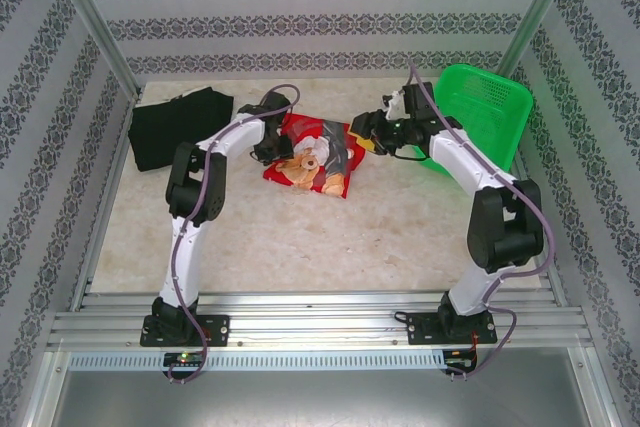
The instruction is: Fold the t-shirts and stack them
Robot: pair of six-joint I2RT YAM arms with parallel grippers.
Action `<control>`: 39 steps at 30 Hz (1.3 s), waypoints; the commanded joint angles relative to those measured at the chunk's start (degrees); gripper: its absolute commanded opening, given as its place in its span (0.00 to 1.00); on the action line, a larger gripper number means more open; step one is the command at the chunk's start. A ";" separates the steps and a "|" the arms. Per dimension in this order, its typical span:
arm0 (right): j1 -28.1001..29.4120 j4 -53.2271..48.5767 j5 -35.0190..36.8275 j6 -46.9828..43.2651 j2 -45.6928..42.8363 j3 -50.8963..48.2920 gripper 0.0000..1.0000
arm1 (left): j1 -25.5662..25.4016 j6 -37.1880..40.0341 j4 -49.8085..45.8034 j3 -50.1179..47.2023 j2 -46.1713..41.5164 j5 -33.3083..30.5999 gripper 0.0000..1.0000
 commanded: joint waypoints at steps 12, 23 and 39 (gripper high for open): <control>-3.38 -3.70 -1.55 -4.55 -6.32 -5.81 0.47 | 0.38 15.82 -3.39 13.73 -2.02 -3.87 0.00; -2.68 -0.10 1.46 -1.24 -7.84 -10.55 0.46 | 10.88 25.36 -11.14 21.62 -5.60 -5.02 0.00; 0.30 5.50 4.43 2.86 -8.56 -15.27 0.46 | 15.91 32.33 -15.41 26.86 -5.47 -4.07 0.00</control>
